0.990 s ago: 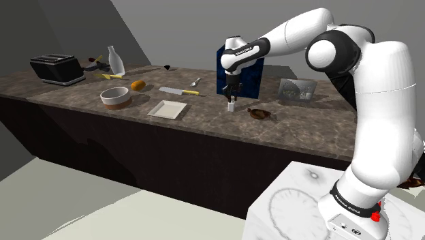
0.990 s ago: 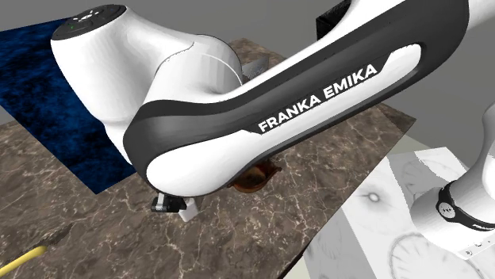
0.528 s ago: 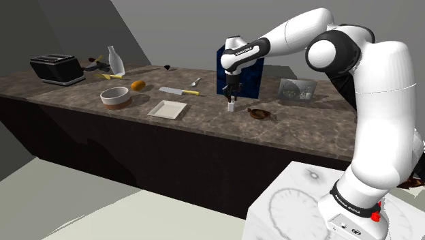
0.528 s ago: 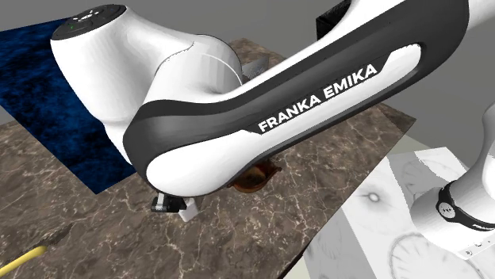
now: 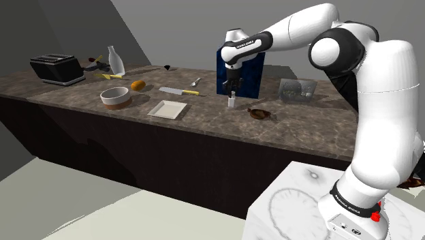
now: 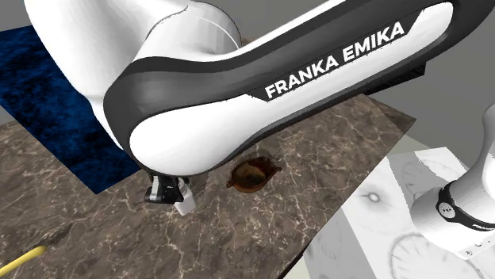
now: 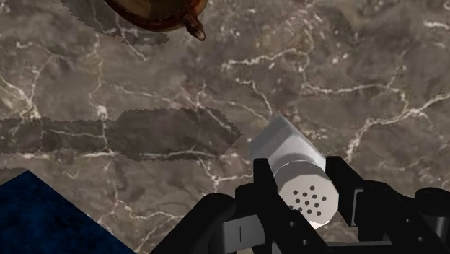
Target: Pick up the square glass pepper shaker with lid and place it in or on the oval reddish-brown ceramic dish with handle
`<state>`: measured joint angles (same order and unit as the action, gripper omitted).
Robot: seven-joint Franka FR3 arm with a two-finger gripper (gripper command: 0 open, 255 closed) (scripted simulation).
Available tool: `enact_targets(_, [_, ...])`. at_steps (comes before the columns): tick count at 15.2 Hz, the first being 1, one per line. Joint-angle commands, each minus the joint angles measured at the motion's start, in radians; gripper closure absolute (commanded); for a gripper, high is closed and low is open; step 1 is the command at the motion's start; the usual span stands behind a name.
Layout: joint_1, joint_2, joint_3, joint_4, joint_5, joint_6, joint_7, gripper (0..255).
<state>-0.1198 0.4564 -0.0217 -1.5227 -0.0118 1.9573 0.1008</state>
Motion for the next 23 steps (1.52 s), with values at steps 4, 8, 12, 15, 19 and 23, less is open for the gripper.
enact_targets(4, [0.001, -0.014, 0.0, 0.046, 0.0, -0.06, 0.001, 255])
enact_targets(8, [0.001, -0.023, 0.0, 0.087, 0.0, -0.11, 0.0, 255])
enact_targets(12, [0.001, -0.028, 0.0, 0.133, 0.0, -0.161, -0.001, 255])
enact_targets(15, [0.001, -0.029, 0.0, 0.172, 0.0, -0.201, -0.001, 255])
enact_targets(19, [-0.01, -0.116, -0.006, 0.068, 0.0, -0.185, -0.019, 255])
enact_targets(23, [-0.033, -0.275, -0.02, -0.128, -0.003, -0.146, -0.056, 255])
